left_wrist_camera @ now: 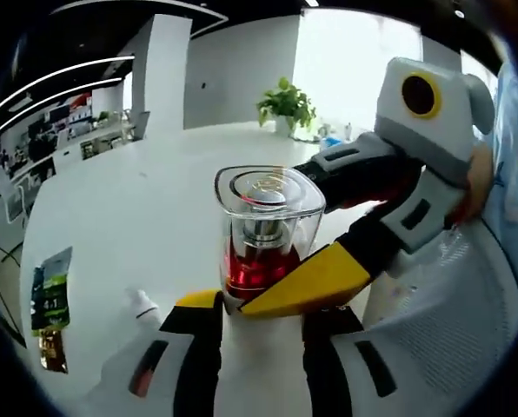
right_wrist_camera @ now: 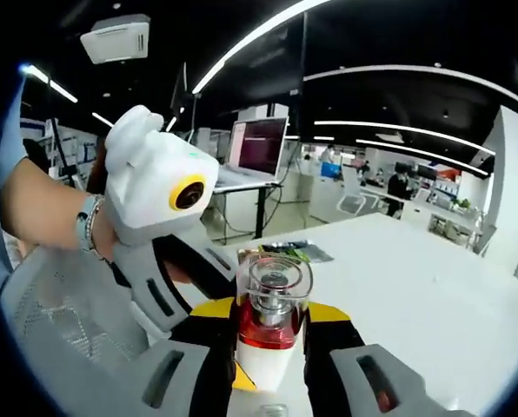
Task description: Arrange the skincare products in the storage area until every visible bottle or jar stands upright without overlapping.
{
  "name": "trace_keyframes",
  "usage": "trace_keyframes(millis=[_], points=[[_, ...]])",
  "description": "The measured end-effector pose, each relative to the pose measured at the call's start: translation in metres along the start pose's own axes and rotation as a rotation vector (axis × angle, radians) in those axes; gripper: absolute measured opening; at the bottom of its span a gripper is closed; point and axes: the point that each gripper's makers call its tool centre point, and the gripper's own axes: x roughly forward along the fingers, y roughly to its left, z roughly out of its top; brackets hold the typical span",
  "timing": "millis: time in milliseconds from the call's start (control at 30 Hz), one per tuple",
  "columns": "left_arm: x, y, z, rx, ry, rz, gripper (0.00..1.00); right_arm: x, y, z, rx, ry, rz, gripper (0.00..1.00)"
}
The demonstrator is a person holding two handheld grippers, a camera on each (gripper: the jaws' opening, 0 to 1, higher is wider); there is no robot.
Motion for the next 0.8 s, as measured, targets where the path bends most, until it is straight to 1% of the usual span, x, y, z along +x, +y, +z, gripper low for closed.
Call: trace_keyframes(millis=[33, 167, 333, 433, 500, 533, 600, 700, 800], points=[[0.000, 0.000, -0.001, 0.002, 0.003, 0.001, 0.33, 0.000, -0.001, -0.002, 0.001, 0.011, 0.001, 0.24], [0.001, 0.001, -0.002, 0.011, 0.010, 0.008, 0.32, -0.001, -0.003, -0.003, 0.027, 0.009, 0.002, 0.25], [0.003, 0.004, -0.008, 0.029, 0.038, 0.024, 0.28, -0.003, -0.005, -0.004, 0.028, 0.016, 0.004, 0.26], [0.002, 0.005, -0.008, 0.033, 0.039, 0.030, 0.27, -0.006, -0.008, -0.005, 0.031, 0.031, 0.008, 0.26], [0.003, 0.005, -0.008, 0.033, 0.039, 0.035, 0.27, -0.008, -0.008, -0.011, 0.012, 0.071, 0.017, 0.24], [0.003, 0.006, -0.008, 0.037, 0.038, 0.036, 0.26, -0.008, -0.009, -0.015, -0.021, 0.097, 0.017, 0.23], [0.002, 0.007, -0.008, 0.039, 0.037, 0.041, 0.25, -0.009, -0.011, -0.016, -0.061, 0.113, 0.013, 0.23], [0.001, 0.009, -0.006, 0.038, 0.029, 0.052, 0.22, -0.011, -0.015, -0.015, -0.086, 0.109, 0.007, 0.23], [0.000, 0.010, -0.004, 0.037, 0.021, 0.059, 0.19, -0.014, -0.019, -0.017, -0.087, 0.114, 0.003, 0.23]])
